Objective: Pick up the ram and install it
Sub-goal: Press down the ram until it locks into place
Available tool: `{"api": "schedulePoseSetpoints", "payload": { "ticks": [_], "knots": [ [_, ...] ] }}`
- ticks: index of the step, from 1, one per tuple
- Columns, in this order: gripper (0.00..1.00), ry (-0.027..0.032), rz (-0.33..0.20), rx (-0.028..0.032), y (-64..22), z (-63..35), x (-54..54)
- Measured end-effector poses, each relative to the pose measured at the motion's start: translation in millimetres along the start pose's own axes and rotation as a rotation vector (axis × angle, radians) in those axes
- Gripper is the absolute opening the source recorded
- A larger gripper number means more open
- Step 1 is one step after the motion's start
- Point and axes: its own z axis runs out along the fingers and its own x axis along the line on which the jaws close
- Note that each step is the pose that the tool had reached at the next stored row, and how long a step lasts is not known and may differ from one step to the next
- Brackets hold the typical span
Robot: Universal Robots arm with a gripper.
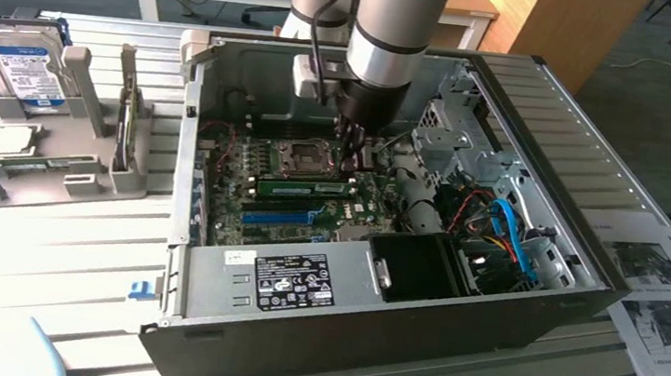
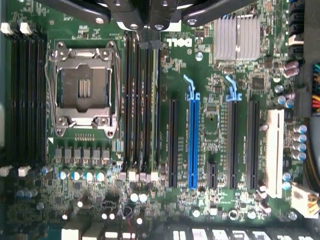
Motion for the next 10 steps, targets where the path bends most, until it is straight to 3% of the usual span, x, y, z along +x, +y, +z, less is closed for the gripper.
{"api": "schedulePoseSetpoints", "payload": {
  "ticks": [10],
  "knots": [
    [0.1, 0.0001, 0.0, -0.0001, 27.0, 0.6, 0.2]
  ]
}}
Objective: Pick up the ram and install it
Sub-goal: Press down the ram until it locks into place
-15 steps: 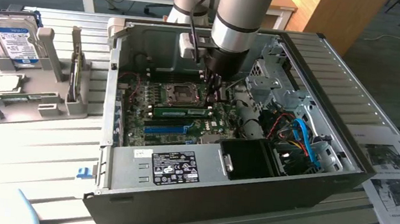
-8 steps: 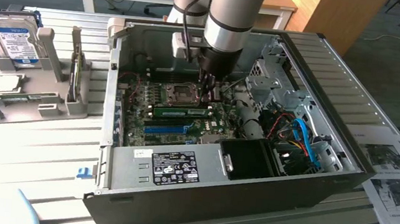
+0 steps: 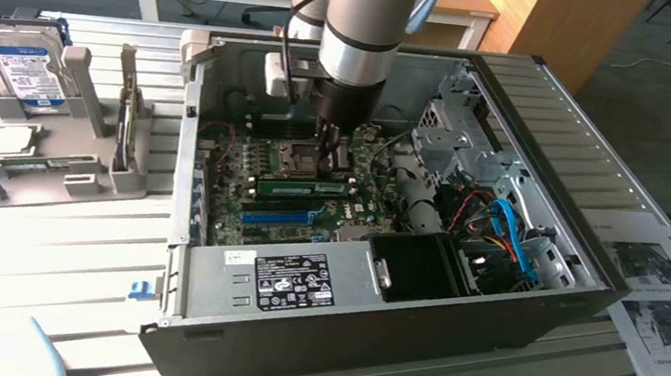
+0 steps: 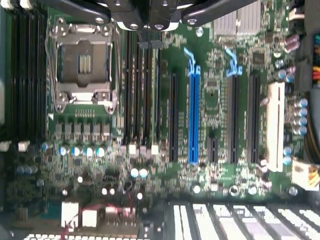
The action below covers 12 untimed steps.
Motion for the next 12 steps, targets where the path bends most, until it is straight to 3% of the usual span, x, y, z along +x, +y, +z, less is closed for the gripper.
{"api": "schedulePoseSetpoints", "payload": {
  "ticks": [9, 12],
  "knots": [
    [0.1, -0.0001, 0.0, 0.0001, 25.6, 0.6, 0.2],
    [0.1, 0.0, 0.0, 0.0, 29.8, 0.6, 0.2]
  ]
}}
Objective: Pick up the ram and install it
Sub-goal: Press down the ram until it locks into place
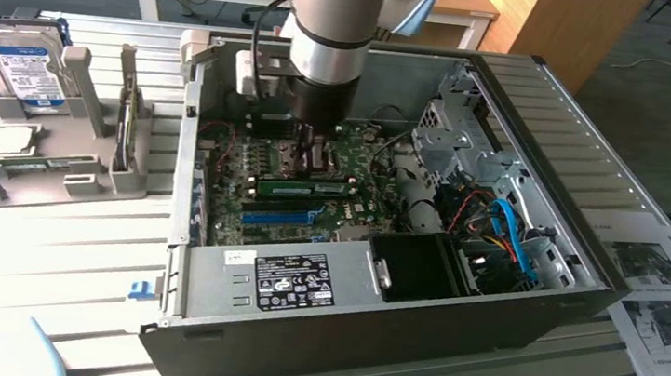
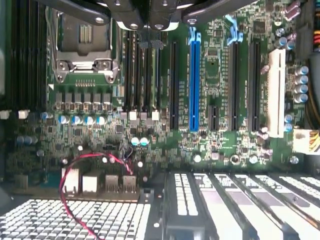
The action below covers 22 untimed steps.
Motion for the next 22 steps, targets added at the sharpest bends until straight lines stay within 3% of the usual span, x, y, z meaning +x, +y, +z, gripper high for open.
{"api": "schedulePoseSetpoints", "payload": {
  "ticks": [7, 22],
  "knots": [
    [0.1, 0.0, 0.0, 0.0, 12.6, 0.3, 0.1],
    [0.1, 0.0, 0.0, 0.0, 13.2, 4.6, 0.3]
  ]
}}
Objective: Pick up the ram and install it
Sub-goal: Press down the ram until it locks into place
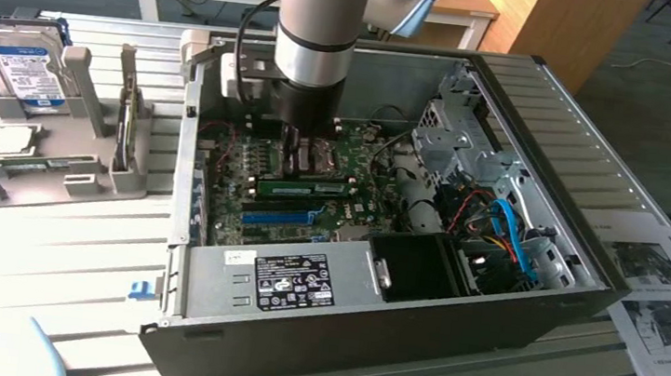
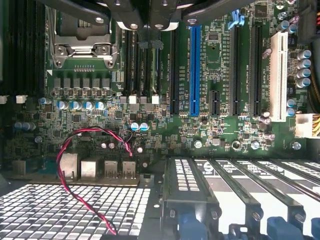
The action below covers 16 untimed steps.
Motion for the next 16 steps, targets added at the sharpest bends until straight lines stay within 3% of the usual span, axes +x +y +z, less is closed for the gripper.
{"api": "schedulePoseSetpoints", "payload": {
  "ticks": [16],
  "knots": [
    [0.1, 0.0, 0.0, 0.0, -0.1, 6.8, 0.3]
  ]
}}
